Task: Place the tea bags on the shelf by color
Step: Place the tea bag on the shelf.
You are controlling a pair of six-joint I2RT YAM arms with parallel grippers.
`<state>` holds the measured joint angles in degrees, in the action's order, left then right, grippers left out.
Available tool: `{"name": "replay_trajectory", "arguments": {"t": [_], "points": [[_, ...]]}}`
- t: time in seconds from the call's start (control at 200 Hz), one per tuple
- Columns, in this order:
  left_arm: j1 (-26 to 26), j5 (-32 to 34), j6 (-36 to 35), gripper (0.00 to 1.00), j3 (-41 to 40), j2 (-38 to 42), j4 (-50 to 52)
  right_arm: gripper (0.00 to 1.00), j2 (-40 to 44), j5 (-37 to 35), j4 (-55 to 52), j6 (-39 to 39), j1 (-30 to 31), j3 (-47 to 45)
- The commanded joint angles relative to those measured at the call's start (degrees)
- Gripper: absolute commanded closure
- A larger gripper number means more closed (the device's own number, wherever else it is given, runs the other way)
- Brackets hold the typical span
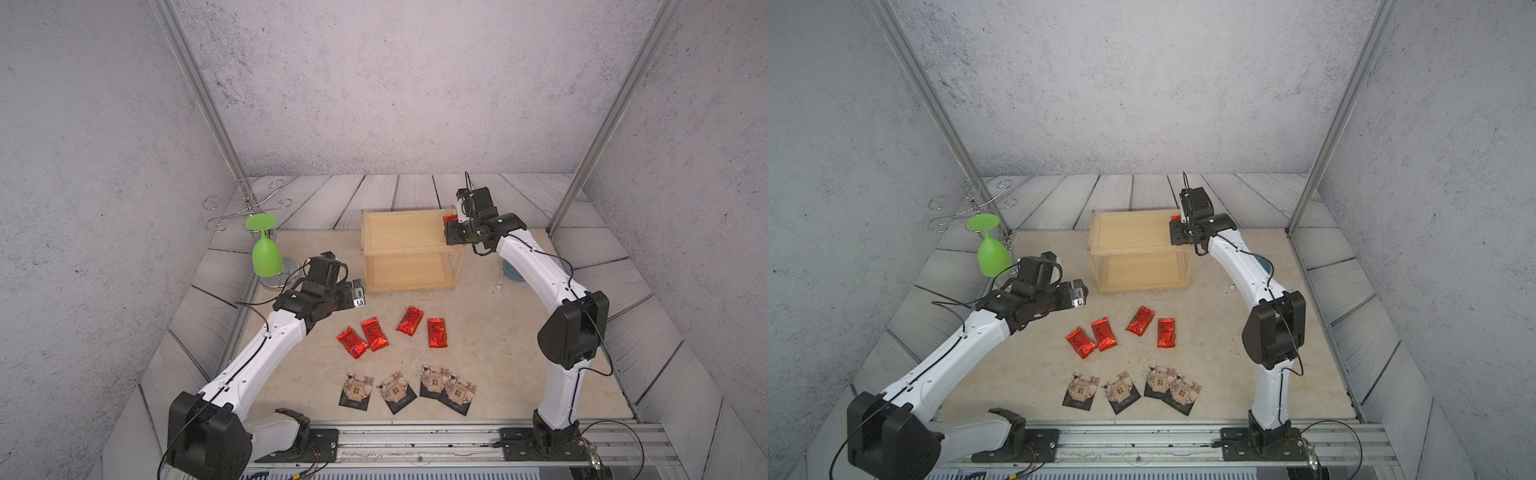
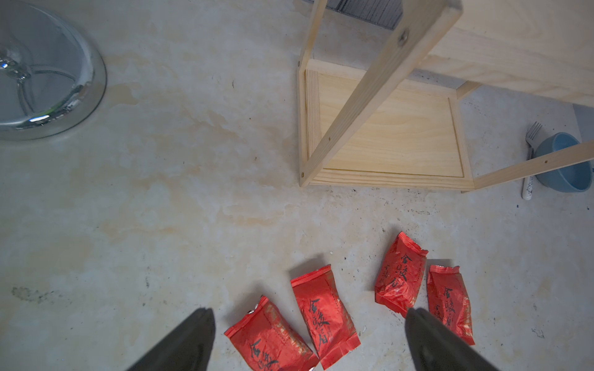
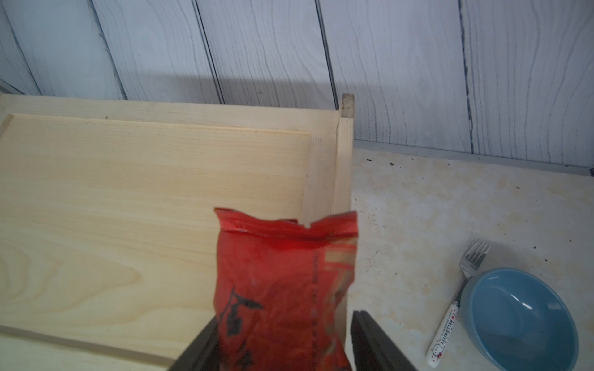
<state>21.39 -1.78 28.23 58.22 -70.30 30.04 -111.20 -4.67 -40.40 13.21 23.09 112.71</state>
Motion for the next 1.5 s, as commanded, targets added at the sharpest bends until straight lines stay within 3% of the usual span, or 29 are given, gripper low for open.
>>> {"name": "replay_trajectory", "arguments": {"t": [0.0,0.21,0.555,0.766,0.991,1.496], "points": [[-0.03,-0.05,-1.01,0.02,-1.05,0.78,-0.77,0.29,-0.69,-0.60,-1.69,0.41,0.21,2.56],[-0.03,0.29,-1.08,0.02,-1.56,1.61,-0.82,0.24,-0.64,-0.95,-2.58,-0.06,0.21,3.99],[-0.10,-0.36,-1.50,0.02,-1.44,2.28,-0.14,0.24,1.29,-3.16,-5.34,-0.43,0.19,6.73],[-0.04,-1.72,-1.06,0.00,0.14,0.74,1.29,0.25,6.09,-1.09,-4.73,0.80,0.39,3.19],[-0.03,-2.76,-0.71,0.00,0.25,0.43,1.55,0.37,6.72,-0.05,-2.93,1.11,0.44,-0.64],[-0.03,-2.00,-0.45,0.01,-0.65,-0.28,1.32,0.47,4.93,3.47,0.37,1.37,0.36,-4.27]]}}
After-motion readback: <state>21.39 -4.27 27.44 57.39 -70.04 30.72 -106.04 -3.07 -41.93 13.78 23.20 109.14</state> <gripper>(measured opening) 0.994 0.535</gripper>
